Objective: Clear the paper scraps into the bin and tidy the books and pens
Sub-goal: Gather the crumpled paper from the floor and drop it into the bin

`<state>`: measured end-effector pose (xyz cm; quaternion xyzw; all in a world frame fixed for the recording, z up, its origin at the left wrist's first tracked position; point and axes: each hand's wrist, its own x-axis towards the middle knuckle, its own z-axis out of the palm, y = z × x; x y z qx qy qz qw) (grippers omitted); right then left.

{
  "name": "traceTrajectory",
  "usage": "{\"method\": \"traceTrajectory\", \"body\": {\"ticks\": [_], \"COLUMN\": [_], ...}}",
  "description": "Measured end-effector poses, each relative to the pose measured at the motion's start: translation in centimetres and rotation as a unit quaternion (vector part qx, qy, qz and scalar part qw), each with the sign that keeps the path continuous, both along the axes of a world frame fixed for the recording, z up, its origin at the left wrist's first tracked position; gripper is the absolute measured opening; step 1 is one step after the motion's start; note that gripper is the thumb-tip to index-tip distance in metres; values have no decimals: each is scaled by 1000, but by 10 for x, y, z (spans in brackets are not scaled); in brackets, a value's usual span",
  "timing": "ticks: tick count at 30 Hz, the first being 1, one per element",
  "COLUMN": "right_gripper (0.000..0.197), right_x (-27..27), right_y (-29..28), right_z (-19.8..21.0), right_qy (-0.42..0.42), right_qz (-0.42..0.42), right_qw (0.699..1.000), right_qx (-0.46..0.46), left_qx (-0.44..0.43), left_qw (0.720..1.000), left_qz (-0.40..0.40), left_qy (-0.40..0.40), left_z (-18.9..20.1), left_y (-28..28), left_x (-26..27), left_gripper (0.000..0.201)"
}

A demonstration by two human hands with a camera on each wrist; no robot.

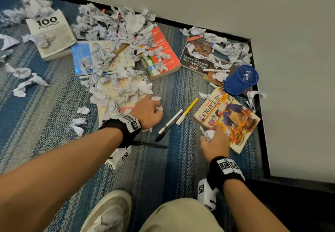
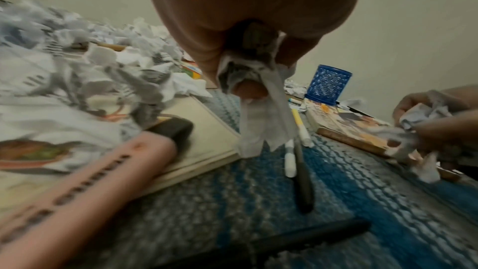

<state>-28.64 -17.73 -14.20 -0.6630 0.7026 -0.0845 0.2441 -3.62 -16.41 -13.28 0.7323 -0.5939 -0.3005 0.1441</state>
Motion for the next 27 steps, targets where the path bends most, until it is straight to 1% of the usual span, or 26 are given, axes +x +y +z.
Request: {"method": "traceTrajectory", "body": {"ticks": [2,3,4,7,11,15,19,23,25,27], "right_gripper": [32,34,35,29,33,30,33,40,36,33], "right_x": [-16,-23,-29,-37,-38,-34,-9,33,56,80], "right_y": [8,11,14,22,18,11,13,17,19,20], "right_z": [-8,-12,-16,-24,-26,-18,4,29,36,37], "right_qy": [1,19,40,70,84,101,52,-44,-100,-143], "right_qz": [-24,-20,-13,1,5,0,22,41,48,85], "right_qw": [1000,1000,999,996,995,993,998,998,993,985], "right_qx": [-1,11,29,59,48,58,28,29,39,47], "left_qx": [3,14,30,50,21,3,17,43,51,55], "left_qw": [1000,999,997,994,996,993,991,985,981,980], "left_qz": [-26,-47,-65,-85,-86,-91,-63,-46,-39,-25], "left_qy": [-11,-23,-38,-52,-33,-72,-115,-159,-181,-191], "left_z": [2,3,4,2,1,18,41,67,70,63], "left_y": [-3,-4,-5,-3,10,24,41,59,66,72], "left_x": [-12,-17,-21,-28,-17,1,30,72,95,114], "left_gripper": [39,46,49,38,41,36,30,32,33,32]}}
